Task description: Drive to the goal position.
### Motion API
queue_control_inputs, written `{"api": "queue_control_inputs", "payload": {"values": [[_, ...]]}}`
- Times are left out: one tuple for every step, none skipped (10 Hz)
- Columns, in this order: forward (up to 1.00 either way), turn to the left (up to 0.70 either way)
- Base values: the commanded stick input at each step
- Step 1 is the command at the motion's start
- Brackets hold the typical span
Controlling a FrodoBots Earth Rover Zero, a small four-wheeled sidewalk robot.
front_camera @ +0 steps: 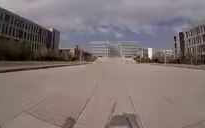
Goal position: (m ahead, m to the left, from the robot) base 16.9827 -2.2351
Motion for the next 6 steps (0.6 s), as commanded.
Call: {"api": "queue_control_inputs", "payload": {"values": [[1.00, 0.00], [1.00, 0.00], [1.00, 0.00], [1.00, 0.00], [1.00, 0.00], [1.00, 0.00]]}}
